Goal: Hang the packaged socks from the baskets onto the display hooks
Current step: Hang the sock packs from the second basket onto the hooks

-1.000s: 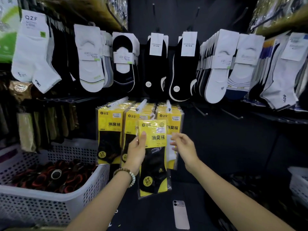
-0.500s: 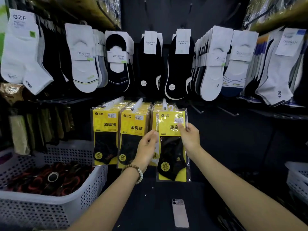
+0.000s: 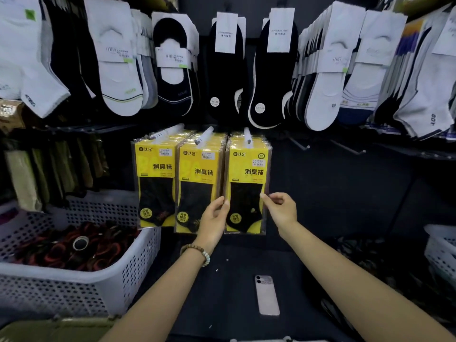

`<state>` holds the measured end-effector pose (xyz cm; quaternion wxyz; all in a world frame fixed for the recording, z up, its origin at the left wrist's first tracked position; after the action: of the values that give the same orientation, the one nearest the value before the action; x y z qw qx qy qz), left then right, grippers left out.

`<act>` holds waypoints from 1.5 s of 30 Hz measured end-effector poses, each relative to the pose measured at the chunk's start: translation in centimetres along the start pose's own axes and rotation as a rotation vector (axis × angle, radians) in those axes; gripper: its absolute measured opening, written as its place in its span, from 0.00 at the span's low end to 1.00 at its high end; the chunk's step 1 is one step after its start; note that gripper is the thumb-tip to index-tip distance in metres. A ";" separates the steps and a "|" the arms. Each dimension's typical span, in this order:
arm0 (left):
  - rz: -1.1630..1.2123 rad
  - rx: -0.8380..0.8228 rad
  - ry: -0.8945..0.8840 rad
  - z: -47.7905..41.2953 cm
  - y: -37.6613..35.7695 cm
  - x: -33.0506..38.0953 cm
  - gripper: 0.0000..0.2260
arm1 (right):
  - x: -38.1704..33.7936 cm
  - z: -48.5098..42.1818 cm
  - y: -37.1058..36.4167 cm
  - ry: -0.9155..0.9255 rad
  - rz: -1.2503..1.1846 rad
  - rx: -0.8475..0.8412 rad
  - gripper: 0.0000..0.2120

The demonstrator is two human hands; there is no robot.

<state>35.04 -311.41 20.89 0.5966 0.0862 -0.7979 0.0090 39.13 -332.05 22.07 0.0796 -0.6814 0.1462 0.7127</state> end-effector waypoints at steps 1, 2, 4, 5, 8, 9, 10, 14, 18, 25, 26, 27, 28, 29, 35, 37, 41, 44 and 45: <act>-0.012 -0.018 0.010 0.9 -0.1 -1.0 0.20 | 1.3 0.7 0.3 -0.020 0.018 -0.032 0.17; -0.025 -0.035 0.022 2.0 -0.1 -2.2 0.19 | 2.9 1.5 0.6 -0.045 0.041 -0.071 0.19; -0.050 -0.063 0.082 4.9 -0.2 -5.3 0.18 | 6.7 3.2 1.4 -0.114 0.093 -0.147 0.19; -0.074 -0.080 0.121 6.5 -0.3 -7.3 0.18 | 9.0 4.2 1.9 -0.157 0.113 -0.176 0.18; -0.111 -0.121 0.261 12.6 -0.4 -13.9 0.18 | 16.7 7.9 3.8 -0.292 0.200 -0.232 0.18; -0.105 -0.105 0.317 14.8 -0.2 -16.1 0.17 | 19.6 9.2 4.7 -0.342 0.248 -0.237 0.19; -0.109 -0.069 0.375 16.8 0.1 -18.3 0.16 | 22.5 10.5 5.6 -0.401 0.298 -0.244 0.20; -0.218 -0.009 0.484 22.1 1.0 -24.1 0.08 | 32.7 15.4 9.0 -0.673 0.443 -0.355 0.16; -0.368 -0.090 0.637 26.1 1.3 -28.6 0.17 | 37.2 17.1 10.8 -0.856 0.494 -0.394 0.30; -0.482 -0.141 0.985 31.1 1.9 -33.0 0.26 | 39.8 17.4 9.4 -0.855 0.502 -0.400 0.37; -0.515 -0.180 0.992 31.5 1.7 -33.1 0.26 | 39.8 17.2 9.3 -0.843 0.514 -0.377 0.36; -0.550 -0.210 0.983 31.7 1.6 -33.2 0.26 | 39.8 17.0 9.4 -0.839 0.514 -0.349 0.35; -0.575 -0.209 0.962 31.6 1.7 -33.3 0.25 | 39.9 16.8 9.5 -0.843 0.499 -0.326 0.33; -0.569 -0.192 0.959 31.6 1.8 -33.3 0.24 | 40.0 16.8 9.6 -0.856 0.472 -0.307 0.32; -0.545 -0.168 1.057 32.3 1.9 -33.0 0.31 | 39.4 17.6 8.4 -0.966 0.175 -0.328 0.23; -0.539 -0.155 1.096 32.3 1.8 -31.9 0.35 | 38.6 17.8 7.8 -0.982 0.052 -0.371 0.20; -0.029 0.069 1.097 31.2 0.3 -28.6 0.31 | 35.1 16.8 8.1 -0.894 -0.088 -0.433 0.17; 0.379 0.212 0.965 28.8 -0.1 -24.6 0.26 | 31.3 15.4 9.0 -0.773 -0.216 -0.399 0.19; 0.455 0.248 0.898 27.8 0.1 -23.3 0.27 | 29.9 15.1 8.9 -0.735 -0.279 -0.406 0.18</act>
<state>14.99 -311.58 -9.28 0.8484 -0.0317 -0.4548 0.2688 20.30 -338.28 -6.32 0.0864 -0.3978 -0.1281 0.9044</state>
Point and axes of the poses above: each hand's wrist, its own z-axis away from the middle knuckle, its own y-axis out of the back of the hand, x = y × z, the point moved 10 cm from there along -z, towards the middle knuckle, and after that the axes turned 8 degrees about -y, right-handed, at the moved point
